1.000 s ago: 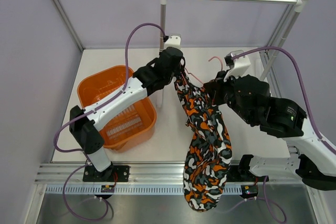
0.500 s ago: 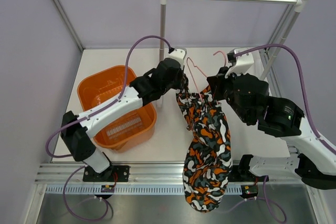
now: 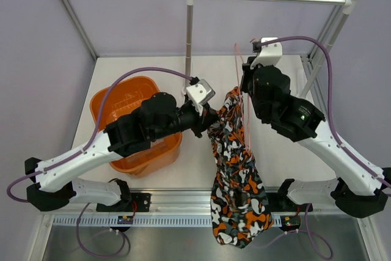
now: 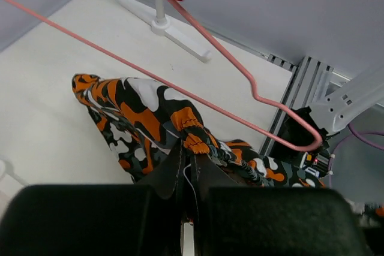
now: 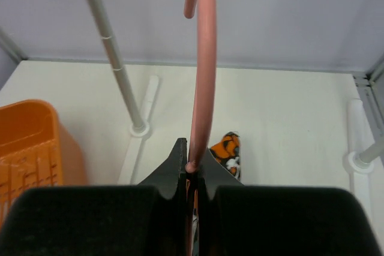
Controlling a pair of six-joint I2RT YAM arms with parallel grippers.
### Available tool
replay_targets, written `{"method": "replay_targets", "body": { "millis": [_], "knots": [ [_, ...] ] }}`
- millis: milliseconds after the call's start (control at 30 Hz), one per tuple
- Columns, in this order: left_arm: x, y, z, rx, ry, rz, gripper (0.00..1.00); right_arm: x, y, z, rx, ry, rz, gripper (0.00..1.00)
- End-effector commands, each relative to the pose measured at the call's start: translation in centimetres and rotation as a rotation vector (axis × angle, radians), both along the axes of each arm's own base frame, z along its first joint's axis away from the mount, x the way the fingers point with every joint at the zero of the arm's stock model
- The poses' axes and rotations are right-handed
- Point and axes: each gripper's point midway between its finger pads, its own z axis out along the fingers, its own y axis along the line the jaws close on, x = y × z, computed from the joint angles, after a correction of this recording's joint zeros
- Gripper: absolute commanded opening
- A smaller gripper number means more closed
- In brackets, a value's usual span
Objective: Remove the shorts from the hanger
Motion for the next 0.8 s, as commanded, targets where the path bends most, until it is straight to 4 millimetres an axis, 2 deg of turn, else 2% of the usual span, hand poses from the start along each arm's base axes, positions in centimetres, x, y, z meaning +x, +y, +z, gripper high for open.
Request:
{"method": "replay_targets", "body": {
  "millis": [0, 33, 67, 100, 133, 200, 233, 300, 333, 400, 433, 467, 500, 633, 767],
  "knots": [
    [0.5, 2.3, 6.5, -0.096, -0.133, 0.048, 0.0, 2.1, -2.1, 3.5, 0.063, -0.062, -0.071, 0.0],
    [1.0, 3.1, 7.2, -0.084, -0.152, 0.088, 0.0, 2.6, -3.0, 3.6, 0.052, -0.054, -0.099, 0.0],
    [2.5, 4.5, 8.5, -0.076, -0.199, 0.189, 0.0, 2.9, -3.3, 4.3, 0.056, -0.06, -0.111, 0.0],
    [3.3, 5.4, 9.8, -0.083, -0.225, 0.245, 0.0, 3.0, -3.5, 4.5, 0.053, -0.06, -0.118, 0.0],
    [4.4, 7.3, 13.0, -0.106, -0.272, 0.353, 0.0, 3.1, -3.9, 4.6, 0.047, -0.055, -0.126, 0.0],
    [5.4, 9.5, 16.4, -0.112, -0.353, 0.452, 0.0, 2.9, -4.1, 5.2, 0.056, -0.06, -0.12, 0.0],
    [5.8, 12.0, 20.2, -0.181, -0.393, 0.553, 0.0, 2.6, -4.3, 5.2, 0.055, -0.056, -0.119, 0.0],
    [5.7, 15.1, 24.8, -0.255, -0.485, 0.646, 0.0, 2.3, -4.5, 5.2, 0.063, -0.051, -0.114, 0.0],
    [5.3, 17.7, 27.5, -0.32, -0.511, 0.708, 0.0, 2.1, -4.5, 4.9, 0.058, -0.044, -0.109, 0.0],
    [4.5, 20.9, 30.5, -0.375, -0.587, 0.771, 0.0, 1.7, -4.8, 4.6, 0.059, -0.039, -0.104, 0.0],
    [3.8, 22.9, 32.5, -0.458, -0.612, 0.816, 0.0, 1.5, -5.2, 4.6, 0.063, -0.041, -0.109, 0.0],
    [3.4, 24.4, 33.5, -0.497, -0.631, 0.847, 0.0, 1.3, -5.3, 4.6, 0.062, -0.04, -0.109, 0.0],
    [2.5, 26.8, 35.0, -0.558, -0.666, 0.885, 0.0, 1.3, -5.3, 4.3, 0.058, -0.036, -0.11, 0.0],
    [1.2, 30.0, 36.7, -0.61, -0.734, 0.943, 0.0, 0.9, -5.4, 4.4, 0.062, -0.031, -0.094, 0.0],
    [1.0, 31.6, 36.9, -0.611, -0.785, 1.021, 0.0, 0.7, -5.5, 5.0, 0.066, -0.037, -0.087, 0.0]
  ]
}}
